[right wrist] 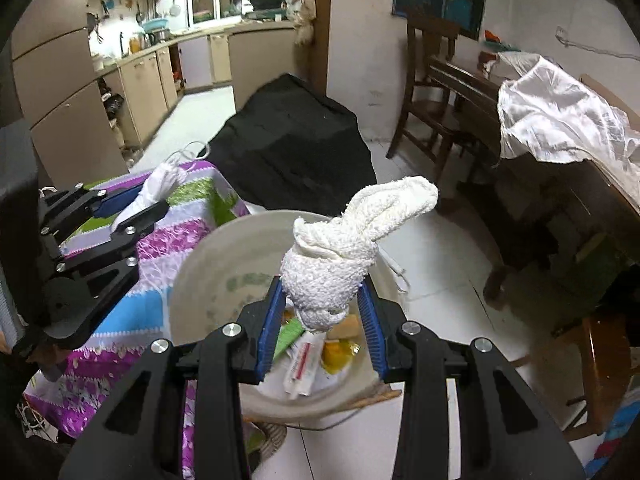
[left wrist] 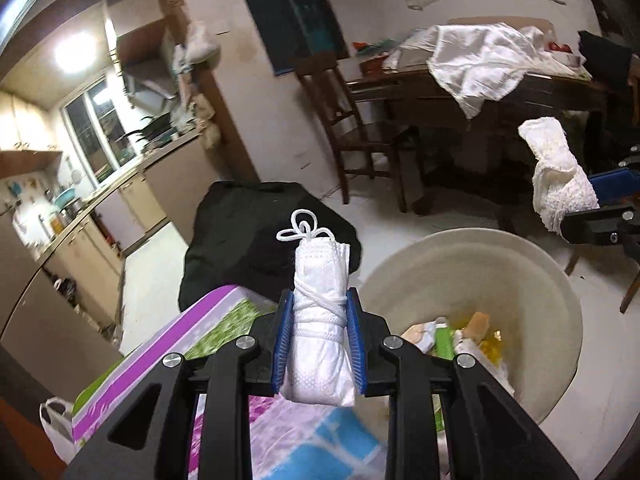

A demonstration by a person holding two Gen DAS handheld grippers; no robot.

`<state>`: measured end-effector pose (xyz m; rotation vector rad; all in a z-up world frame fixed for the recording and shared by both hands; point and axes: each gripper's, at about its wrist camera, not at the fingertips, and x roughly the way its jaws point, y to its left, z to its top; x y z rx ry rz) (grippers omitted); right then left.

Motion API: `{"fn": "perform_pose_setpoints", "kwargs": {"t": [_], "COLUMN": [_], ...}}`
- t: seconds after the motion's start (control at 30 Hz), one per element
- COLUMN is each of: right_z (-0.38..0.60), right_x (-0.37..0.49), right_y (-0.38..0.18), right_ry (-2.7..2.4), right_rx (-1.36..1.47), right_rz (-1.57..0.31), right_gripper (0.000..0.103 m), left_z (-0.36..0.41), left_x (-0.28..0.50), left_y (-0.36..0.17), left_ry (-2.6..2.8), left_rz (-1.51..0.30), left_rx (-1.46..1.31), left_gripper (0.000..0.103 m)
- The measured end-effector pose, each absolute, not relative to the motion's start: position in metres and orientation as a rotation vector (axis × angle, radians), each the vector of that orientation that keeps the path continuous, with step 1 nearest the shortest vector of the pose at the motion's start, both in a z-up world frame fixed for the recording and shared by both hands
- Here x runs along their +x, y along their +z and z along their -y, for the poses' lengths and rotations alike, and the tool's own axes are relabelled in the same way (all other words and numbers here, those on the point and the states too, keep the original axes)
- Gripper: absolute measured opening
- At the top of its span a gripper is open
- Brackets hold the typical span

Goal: Collect trash
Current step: 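Carry the rolled cloth and white towel over the white bucket, then open both tools to drop the cloth and towel into the bucket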

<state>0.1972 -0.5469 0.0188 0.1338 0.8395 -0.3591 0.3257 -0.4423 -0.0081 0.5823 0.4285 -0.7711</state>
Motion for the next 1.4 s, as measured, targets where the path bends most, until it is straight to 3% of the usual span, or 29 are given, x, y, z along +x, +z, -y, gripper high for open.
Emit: {"fn": "perform_pose_setpoints", "kwargs": {"t": [0.33,0.63,1.2,1.4], "right_z": [0.572,0.579,0.566,0.572], "right_x": [0.206,0.216,0.257,0.262], "right_y": [0.004,-0.015,-0.045,-0.049], "right_ry": [-0.353,-0.320,-0.243,-0.251], "right_rx": [0.116,0.120,0.011,0.021], "right_rz": [-0.983,-1.082,-1.216,-1.213], "right_gripper": [0.036,0.036,0.037,0.046], "left_z": [0.511,0.537,0.514,0.512], "left_x": [0.323,0.350,0.376,0.385], "left_y": [-0.022,-0.053,-0.089,-0.092], "left_ry": [-0.875,-1.048,-1.066,-1.049], "left_rz": [-0.466,-0.704,-0.826,-0.814], "left_rx": [0.661,0.710,0.728,0.719], "left_gripper": [0.027,0.027,0.027,0.032]}}
